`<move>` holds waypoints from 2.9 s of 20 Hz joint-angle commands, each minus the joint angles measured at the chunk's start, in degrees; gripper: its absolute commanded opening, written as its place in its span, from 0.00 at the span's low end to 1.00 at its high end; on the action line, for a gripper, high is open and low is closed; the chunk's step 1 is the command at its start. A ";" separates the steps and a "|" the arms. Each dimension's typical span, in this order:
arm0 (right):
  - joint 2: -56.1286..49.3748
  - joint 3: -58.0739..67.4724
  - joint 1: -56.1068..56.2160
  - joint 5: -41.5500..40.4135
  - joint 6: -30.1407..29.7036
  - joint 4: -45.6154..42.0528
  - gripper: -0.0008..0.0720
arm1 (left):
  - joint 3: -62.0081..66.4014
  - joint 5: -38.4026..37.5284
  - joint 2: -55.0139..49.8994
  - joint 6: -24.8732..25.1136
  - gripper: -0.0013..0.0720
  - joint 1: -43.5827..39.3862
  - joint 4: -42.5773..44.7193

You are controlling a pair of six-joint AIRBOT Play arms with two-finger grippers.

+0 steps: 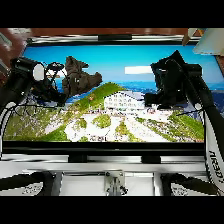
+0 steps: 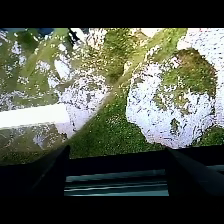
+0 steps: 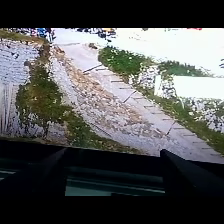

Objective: Fold the shirts.

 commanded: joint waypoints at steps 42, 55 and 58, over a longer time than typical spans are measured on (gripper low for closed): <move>-0.04 -0.04 0.02 15.15 -1.44 -1.49 0.94 | 21.62 25.53 -28.72 -6.86 0.99 7.50 -6.78; 1.55 -0.02 0.00 16.00 -3.63 2.93 0.94 | 36.04 19.08 -29.81 -2.54 0.07 6.84 -7.58; 6.80 2.10 -0.02 14.36 -4.46 -1.16 0.94 | 35.34 21.68 -14.19 0.79 0.06 3.91 -7.56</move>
